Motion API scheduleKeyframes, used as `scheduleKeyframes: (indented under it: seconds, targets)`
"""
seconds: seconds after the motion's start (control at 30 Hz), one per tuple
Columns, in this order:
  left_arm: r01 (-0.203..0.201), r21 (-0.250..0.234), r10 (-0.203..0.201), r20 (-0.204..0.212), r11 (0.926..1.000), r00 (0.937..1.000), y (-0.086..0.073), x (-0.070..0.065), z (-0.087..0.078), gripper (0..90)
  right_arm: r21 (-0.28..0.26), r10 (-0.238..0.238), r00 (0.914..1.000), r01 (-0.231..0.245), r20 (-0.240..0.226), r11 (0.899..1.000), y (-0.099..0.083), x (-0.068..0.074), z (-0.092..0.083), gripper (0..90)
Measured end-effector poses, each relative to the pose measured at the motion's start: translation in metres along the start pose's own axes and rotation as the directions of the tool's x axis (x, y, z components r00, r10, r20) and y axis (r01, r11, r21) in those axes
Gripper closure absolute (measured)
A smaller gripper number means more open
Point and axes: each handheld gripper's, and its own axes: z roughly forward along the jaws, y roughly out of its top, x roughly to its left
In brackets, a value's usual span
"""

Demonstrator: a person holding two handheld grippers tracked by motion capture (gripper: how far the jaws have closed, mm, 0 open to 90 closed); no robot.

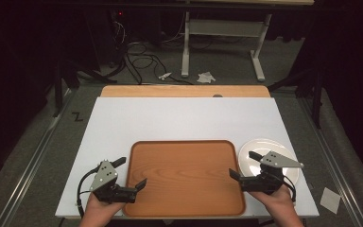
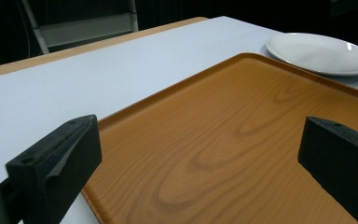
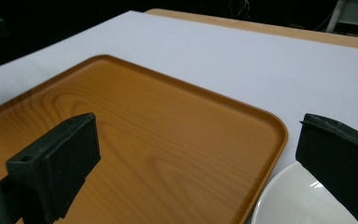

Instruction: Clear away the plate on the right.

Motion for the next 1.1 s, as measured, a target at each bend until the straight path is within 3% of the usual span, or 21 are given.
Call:
scheduleKeyframes:
  seconds: [0.13, 0.83, 1.1]
  targets:
    - [0.003, 0.005, -0.003, 0.002, 1.0, 1.0, 0.0, 0.0002, 0.0009, 0.1, -0.018, 0.023, 0.9997, -0.023, 0.003, 1.0, -0.0028, -0.0048, -0.0012, 0.6]
    - [0.003, -0.02, -0.003, -0.013, 0.9998, 0.9999, -0.0005, 0.0012, -0.0024, 0.3, -0.015, 0.027, 0.9994, -0.027, -0.022, 1.0, -0.0033, -0.0047, -0.0012, 0.7]
    - [-0.01, 0.0, 0.01, -0.02, 1.0, 0.9998, -0.001, 0.0011, -0.0021, 0.1, -0.021, 0.042, 0.9991, -0.042, -0.007, 0.999, -0.0042, -0.0081, -0.0031, 0.7]
